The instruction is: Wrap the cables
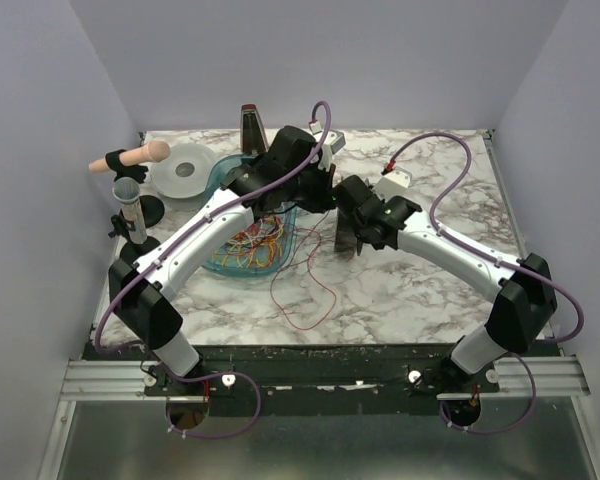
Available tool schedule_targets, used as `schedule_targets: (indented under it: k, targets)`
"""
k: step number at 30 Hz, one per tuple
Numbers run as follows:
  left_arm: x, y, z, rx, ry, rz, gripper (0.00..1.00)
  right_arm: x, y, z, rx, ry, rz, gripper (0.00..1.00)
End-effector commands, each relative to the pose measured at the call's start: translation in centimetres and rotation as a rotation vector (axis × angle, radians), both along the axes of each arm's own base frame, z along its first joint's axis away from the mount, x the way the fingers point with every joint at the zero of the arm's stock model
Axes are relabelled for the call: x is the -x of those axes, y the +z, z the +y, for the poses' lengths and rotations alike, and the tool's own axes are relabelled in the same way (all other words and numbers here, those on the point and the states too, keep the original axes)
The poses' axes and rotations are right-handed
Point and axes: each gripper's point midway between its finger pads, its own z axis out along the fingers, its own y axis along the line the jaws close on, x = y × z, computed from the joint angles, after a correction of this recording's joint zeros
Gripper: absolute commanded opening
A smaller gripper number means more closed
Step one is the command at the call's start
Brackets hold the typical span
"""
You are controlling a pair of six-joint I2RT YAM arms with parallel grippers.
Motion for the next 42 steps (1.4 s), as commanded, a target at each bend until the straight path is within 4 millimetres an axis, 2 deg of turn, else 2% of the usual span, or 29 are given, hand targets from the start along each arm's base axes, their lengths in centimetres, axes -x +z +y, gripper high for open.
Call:
schedule_targets:
  k: [1, 8, 10, 13, 17, 20, 22, 24, 29, 32, 34, 39, 42]
  targets:
    - [-0.7, -1.8, -0.5, 0.013, 0.015, 0.044, 0.0, -0.3, 0.9, 1.2, -0.084, 0.018, -0.047, 0.33]
    - [-1.1, -3.0, -0.6, 0.0, 0.044, 0.063, 0.0, -0.5, 1.8, 1.7, -0.117, 0.02, -0.062, 0.33]
    - [-1.1, -3.0, -0.7, 0.005, 0.047, 0.071, 0.0, -0.6, 2.3, 1.9, -0.127, 0.032, -0.07, 0.39]
    - [-1.2, -2.7, -0.7, 0.013, 0.058, 0.078, 0.0, -0.7, 3.3, 2.0, -0.135, 0.05, -0.095, 0.4]
    - [-1.3, -3.3, -0.2, 0.004, 0.125, 0.118, 0.0, -0.6, 4.1, 2.2, -0.165, 0.067, -0.117, 0.48]
    - [-1.2, -3.8, 0.1, -0.003, 0.149, 0.141, 0.0, -0.4, 4.6, 2.3, -0.178, 0.093, -0.125, 0.5]
    - [-1.0, -3.5, 0.1, 0.001, 0.147, 0.14, 0.0, 0.0, 5.0, 2.2, -0.181, 0.108, -0.129, 0.55]
    - [-1.0, -3.1, 0.1, 0.008, 0.142, 0.132, 0.0, 0.2, 5.7, 2.2, -0.182, 0.141, -0.153, 0.56]
    - [-0.9, -2.7, 0.0, 0.014, 0.129, 0.124, 0.0, 1.3, 7.9, 1.9, -0.166, 0.257, -0.197, 0.62]
    - [-0.6, -2.2, -0.1, 0.028, 0.116, 0.125, 0.0, 2.0, 10.4, 1.5, -0.115, 0.367, -0.254, 0.69]
    - [-0.5, -2.0, -0.3, 0.04, 0.103, 0.127, 0.0, 2.4, 12.3, 1.6, -0.088, 0.466, -0.309, 0.78]
    - [-0.8, -2.2, -0.5, 0.033, 0.102, 0.123, 0.0, 2.4, 15.7, 2.6, -0.282, 0.726, -0.418, 0.8]
    - [-1.0, -1.8, -0.7, 0.044, 0.106, 0.121, 0.0, 2.4, 16.4, 4.5, -0.359, 0.86, -0.412, 0.79]
